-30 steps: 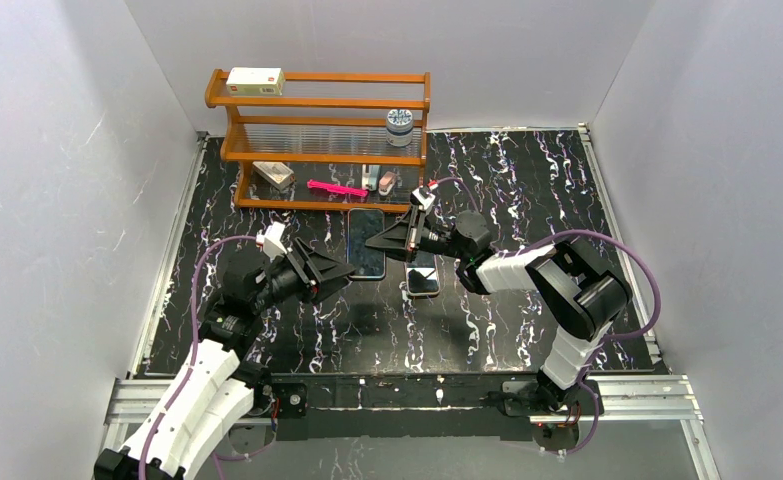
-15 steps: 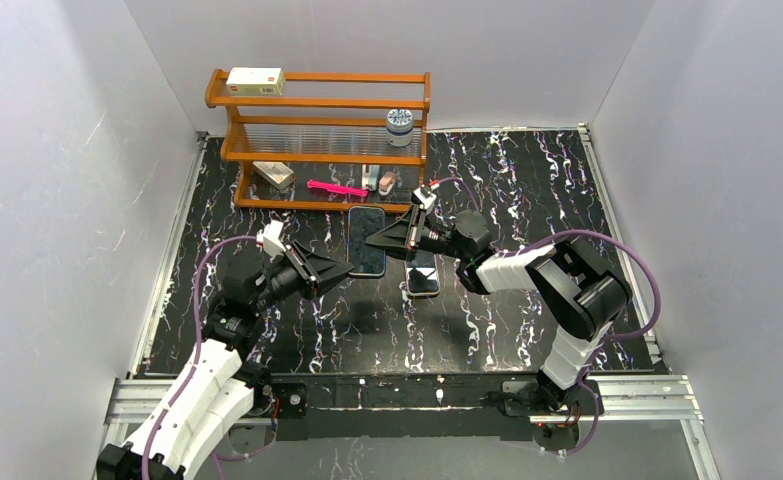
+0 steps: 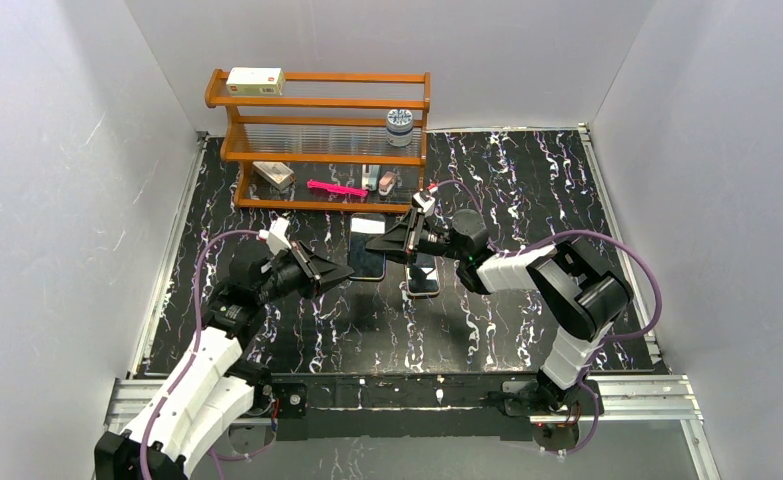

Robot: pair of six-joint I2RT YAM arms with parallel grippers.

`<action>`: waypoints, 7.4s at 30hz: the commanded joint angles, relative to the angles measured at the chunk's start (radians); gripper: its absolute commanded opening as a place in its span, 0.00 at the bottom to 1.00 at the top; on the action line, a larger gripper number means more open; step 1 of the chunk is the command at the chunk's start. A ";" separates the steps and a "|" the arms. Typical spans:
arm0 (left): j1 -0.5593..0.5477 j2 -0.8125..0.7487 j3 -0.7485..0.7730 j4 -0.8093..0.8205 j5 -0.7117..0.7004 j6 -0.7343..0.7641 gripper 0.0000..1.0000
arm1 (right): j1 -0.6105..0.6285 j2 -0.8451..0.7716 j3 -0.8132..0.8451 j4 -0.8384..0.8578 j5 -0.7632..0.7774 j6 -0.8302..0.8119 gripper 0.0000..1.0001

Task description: Put the phone into the phone case

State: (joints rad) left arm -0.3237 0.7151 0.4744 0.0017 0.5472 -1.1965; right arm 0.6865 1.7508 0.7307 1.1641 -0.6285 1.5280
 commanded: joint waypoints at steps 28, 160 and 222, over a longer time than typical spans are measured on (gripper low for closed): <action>-0.001 0.129 0.221 0.013 -0.083 0.172 0.26 | 0.016 -0.162 0.066 -0.031 -0.248 -0.202 0.14; 0.000 0.025 -0.026 0.319 0.073 0.041 0.00 | 0.021 -0.172 0.039 -0.187 -0.207 -0.197 0.37; -0.001 -0.020 0.242 -0.463 -0.479 0.710 0.98 | 0.040 0.146 0.200 -0.602 0.117 -0.499 0.06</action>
State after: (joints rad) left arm -0.3244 0.7033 0.7151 -0.4477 0.0780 -0.5095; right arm 0.7158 1.9030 0.8783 0.5365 -0.5194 1.0618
